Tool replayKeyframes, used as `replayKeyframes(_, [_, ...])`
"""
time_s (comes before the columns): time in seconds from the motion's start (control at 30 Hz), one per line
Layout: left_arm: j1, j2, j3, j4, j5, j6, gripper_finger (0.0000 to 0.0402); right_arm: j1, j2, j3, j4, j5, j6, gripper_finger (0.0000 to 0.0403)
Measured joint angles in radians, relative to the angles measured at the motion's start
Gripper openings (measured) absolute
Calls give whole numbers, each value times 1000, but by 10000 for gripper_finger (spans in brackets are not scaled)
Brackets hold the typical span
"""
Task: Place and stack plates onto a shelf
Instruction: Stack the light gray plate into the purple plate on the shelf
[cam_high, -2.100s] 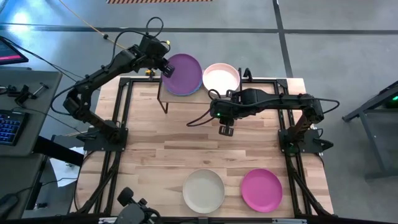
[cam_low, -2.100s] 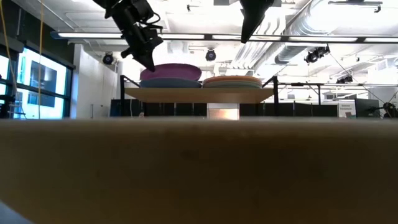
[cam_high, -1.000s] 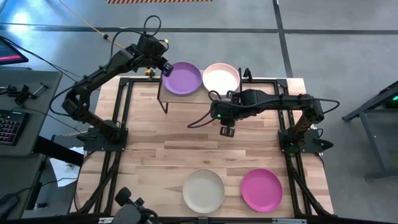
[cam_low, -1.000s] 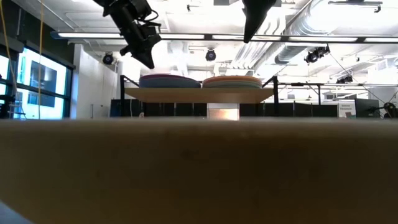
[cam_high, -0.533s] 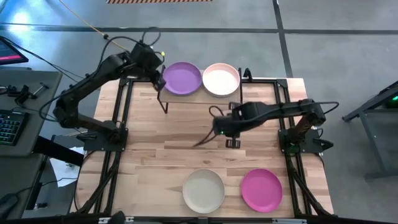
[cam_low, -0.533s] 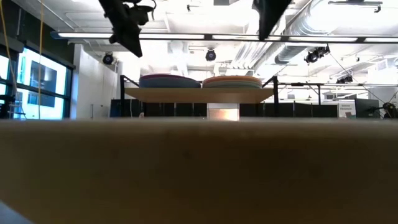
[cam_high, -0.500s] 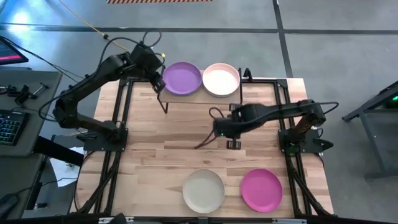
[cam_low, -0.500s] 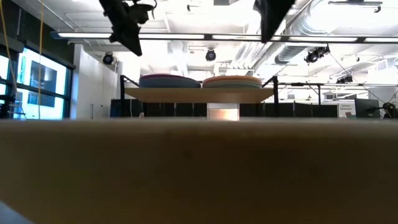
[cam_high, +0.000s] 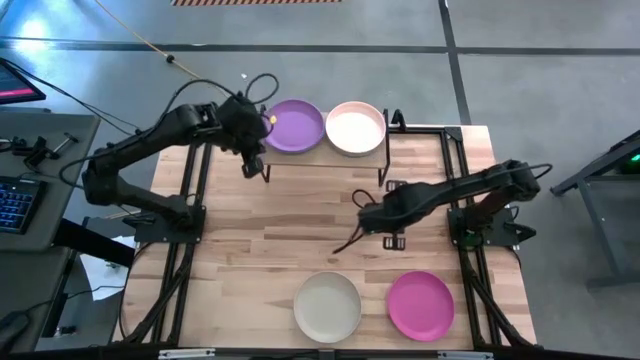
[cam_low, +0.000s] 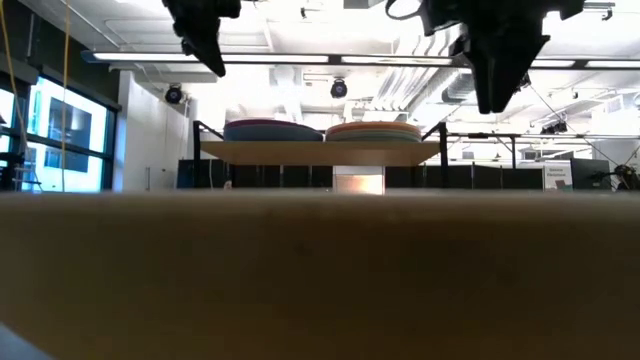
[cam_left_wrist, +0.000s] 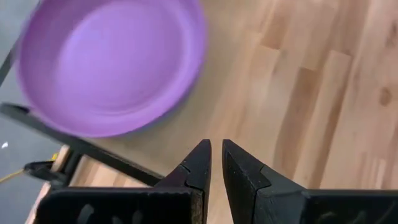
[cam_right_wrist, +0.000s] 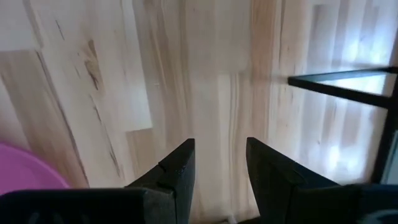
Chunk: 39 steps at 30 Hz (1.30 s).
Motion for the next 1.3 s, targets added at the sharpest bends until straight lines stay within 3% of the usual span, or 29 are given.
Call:
replayKeyframes(0.37, [-141, -4, -122, 50, 0, -58, 31, -8, -189, -109, 149, -1, 21, 124])
replayKeyframes(0.53, [-217, -4, -186, 130, 3, -86, 31, -7, -196, -109, 200, -2, 21, 124])
replayKeyframes(0.77, [-363, -3, -277, 265, 115, -257, 31, -7, -195, -109, 205, -5, 21, 124])
replayKeyframes(1.07, [-586, 8, -366, 567, 114, -471, 31, -4, -194, -109, 205, -28, 75, 124])
replayKeyframes(1.3, [-712, 50, -419, 695, 44, -585, 31, 36, -194, -108, 205, -28, 67, 124])
